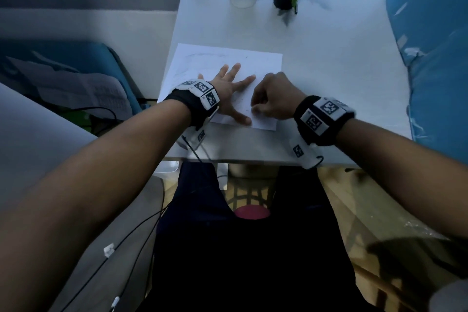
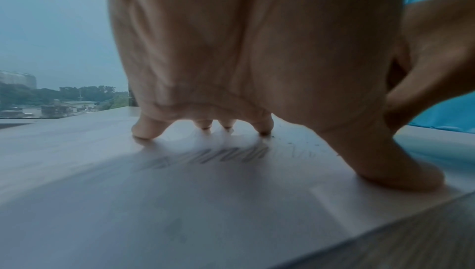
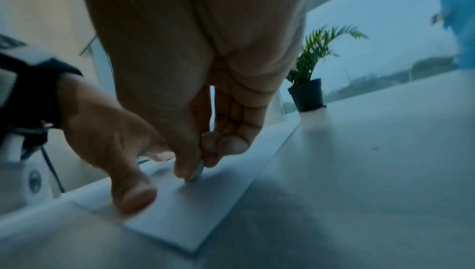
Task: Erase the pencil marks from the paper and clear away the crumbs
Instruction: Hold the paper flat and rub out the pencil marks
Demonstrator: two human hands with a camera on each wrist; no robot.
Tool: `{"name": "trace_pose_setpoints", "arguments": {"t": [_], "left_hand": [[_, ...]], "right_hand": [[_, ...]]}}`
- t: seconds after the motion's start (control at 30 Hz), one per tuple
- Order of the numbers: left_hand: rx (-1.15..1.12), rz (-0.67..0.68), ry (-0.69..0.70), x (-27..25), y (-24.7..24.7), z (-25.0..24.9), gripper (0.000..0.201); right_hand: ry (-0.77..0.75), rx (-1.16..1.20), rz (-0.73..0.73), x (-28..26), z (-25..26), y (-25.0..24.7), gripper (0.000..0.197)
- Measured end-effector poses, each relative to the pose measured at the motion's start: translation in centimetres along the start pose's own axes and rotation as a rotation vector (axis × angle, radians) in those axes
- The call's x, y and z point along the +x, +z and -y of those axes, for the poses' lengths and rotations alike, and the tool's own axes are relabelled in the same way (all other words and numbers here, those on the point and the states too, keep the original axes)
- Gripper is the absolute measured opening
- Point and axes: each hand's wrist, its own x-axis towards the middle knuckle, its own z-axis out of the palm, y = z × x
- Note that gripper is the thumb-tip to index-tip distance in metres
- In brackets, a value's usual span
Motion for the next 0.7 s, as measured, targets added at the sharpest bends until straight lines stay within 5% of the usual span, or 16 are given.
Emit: {"name": "trace_pose_setpoints", "arguments": {"t": [0.13, 0.27, 0.37, 0.5, 0.7], "left_hand": [[-0.014, -0.008, 0.002, 0.1, 0.0, -0.2, 0.127], [-0.011, -0.007, -0.008, 0.0, 0.0, -0.2, 0.128], [-0.026, -0.013, -0.011, 0.1, -0.1, -0.4, 0.127], [-0.026, -0.002, -0.019, 0.0, 0.0, -0.2, 0.128], [-0.014, -0.033, -0.009, -0.3, -0.6, 0.1, 0.124]], "right_hand": [[0.057, -0.004, -0.091, 0.6, -0.8, -1.0, 0.012], [0.007, -0.017, 0.005, 0.3, -0.1, -0.3, 0.011], [0.065, -0.012, -0.085, 0.6, -1.0, -1.0, 0.013], [0.014, -0.012, 0.004, 0.1, 0.0, -0.5, 0.010], [0.066, -0.070, -0.058, 0.6, -1.5, -1.2, 0.008]]}}
